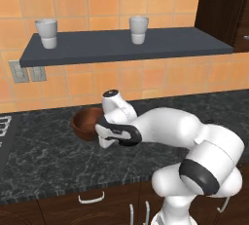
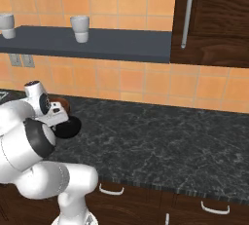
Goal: Pick up the bowls on the counter and stack them on top of one another in the open cabinet. Place the smaller bowl on top of the larger bowl.
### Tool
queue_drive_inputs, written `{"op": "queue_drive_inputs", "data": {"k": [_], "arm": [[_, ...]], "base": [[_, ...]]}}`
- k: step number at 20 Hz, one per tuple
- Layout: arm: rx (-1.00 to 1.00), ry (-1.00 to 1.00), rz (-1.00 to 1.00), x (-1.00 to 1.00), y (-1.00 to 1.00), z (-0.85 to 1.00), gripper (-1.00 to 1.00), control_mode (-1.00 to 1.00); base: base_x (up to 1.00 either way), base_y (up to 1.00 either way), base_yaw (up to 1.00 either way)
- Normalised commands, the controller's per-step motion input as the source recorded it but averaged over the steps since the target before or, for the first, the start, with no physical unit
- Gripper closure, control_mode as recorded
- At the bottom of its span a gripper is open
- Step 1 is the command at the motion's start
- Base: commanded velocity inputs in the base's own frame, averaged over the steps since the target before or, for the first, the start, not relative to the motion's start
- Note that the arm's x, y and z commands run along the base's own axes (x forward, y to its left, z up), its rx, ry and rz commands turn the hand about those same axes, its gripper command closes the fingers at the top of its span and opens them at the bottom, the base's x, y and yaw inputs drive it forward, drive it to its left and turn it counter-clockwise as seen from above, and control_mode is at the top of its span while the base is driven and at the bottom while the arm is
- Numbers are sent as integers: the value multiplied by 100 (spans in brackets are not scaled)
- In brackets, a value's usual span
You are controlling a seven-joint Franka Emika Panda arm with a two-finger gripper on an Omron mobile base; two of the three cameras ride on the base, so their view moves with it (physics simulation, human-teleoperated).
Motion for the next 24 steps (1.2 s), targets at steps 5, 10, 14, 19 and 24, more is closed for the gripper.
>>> {"op": "queue_drive_inputs", "data": {"k": [5, 10, 14, 19, 24], "arm": [[-7, -13, 17, -40, 11, 100, 100, -100], [-5, -6, 25, 52, 75, 66, 100, -100], [-5, -7, 32, 87, 83, 4, 100, -100], [-20, 1, 29, 51, 35, -47, 100, -100], [-7, 1, 16, 48, 0, -32, 100, -100]], "base": [[0, 0, 0], [0, 0, 0], [0, 0, 0], [0, 0, 0], [0, 0, 0]]}}
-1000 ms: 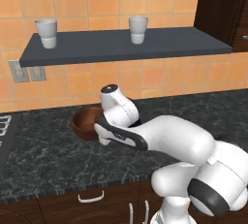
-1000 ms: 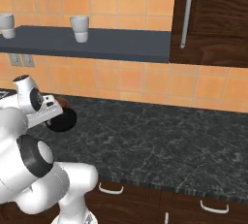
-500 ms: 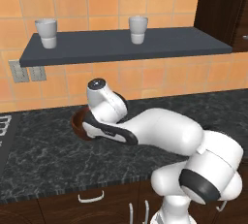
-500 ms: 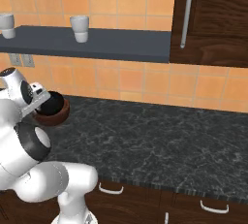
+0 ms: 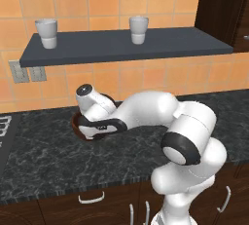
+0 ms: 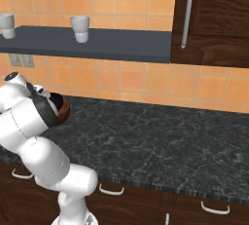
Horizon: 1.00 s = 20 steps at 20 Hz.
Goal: Pick up the bowls on the counter and stack them on top of one another in the open cabinet. Place the smaller bowl on top of the larger bowl.
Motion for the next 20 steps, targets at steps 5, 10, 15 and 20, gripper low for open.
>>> {"op": "queue_drive_inputs", "data": {"k": [5, 10, 15, 20], "arm": [[0, 0, 9, 15, 0, -21, -100, -100], [0, -1, 3, 0, -1, 5, -100, -100], [0, -9, 6, -67, 0, 38, -100, -100], [-3, -1, 8, -6, -4, -23, -100, -100]], "base": [[0, 0, 0], [0, 0, 0], [0, 0, 0], [0, 0, 0]]}}
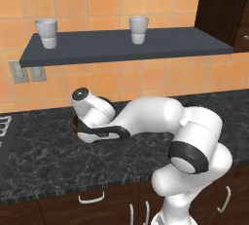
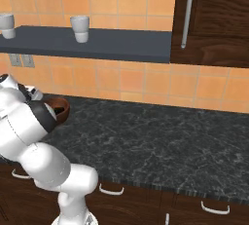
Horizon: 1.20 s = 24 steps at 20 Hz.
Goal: Pick up the bowls on the counter and stack them on top of one another in the open cabinet. Place the smaller bowl on top of the larger bowl.
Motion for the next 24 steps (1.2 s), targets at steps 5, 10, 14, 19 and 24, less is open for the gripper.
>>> {"op": "queue_drive_inputs", "data": {"k": [5, 10, 14, 19, 24], "arm": [[-8, -13, 12, 15, -15, -5, -100, -100], [-10, -1, 16, 19, -25, -21, -100, -100], [-9, 0, 16, 22, -22, -34, -100, -100], [-9, 0, 17, 1, 0, -37, 100, -100], [-2, 0, 13, 0, 0, -18, 100, -100]], "base": [[0, 0, 0], [0, 0, 0], [0, 0, 0], [0, 0, 0], [0, 0, 0]]}}
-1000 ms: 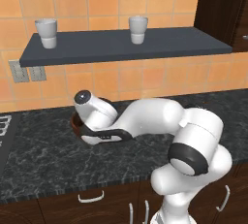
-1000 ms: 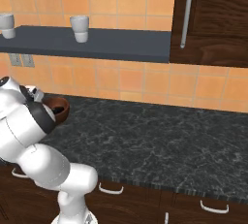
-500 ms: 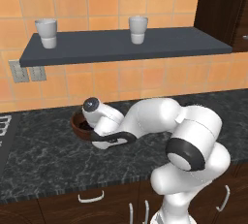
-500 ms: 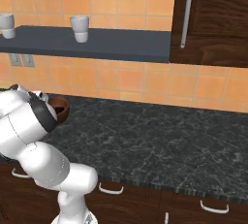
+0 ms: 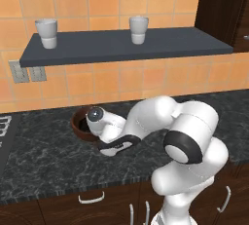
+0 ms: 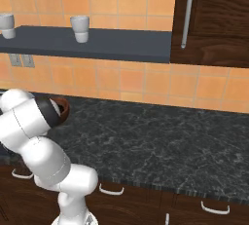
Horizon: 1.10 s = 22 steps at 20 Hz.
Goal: Pick up the bowls on the counter and stack them on top of one another in the open cabinet. Place the smaller bowl on top of the larger bowl.
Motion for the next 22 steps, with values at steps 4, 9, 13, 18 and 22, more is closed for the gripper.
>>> {"op": "queue_drive_inputs", "data": {"k": [4, 9, 13, 18, 22], "arm": [[2, 0, 3, -29, 0, 16, 100, -100], [5, 0, 0, -63, 0, 89, 100, -100], [8, 2, 0, -88, 0, 100, 100, -100], [3, 6, 5, -100, 0, 100, 100, -100], [0, 0, 11, -100, 0, 100, 100, -100]], "base": [[0, 0, 0], [0, 0, 0], [0, 0, 0], [0, 0, 0], [0, 0, 0]]}}
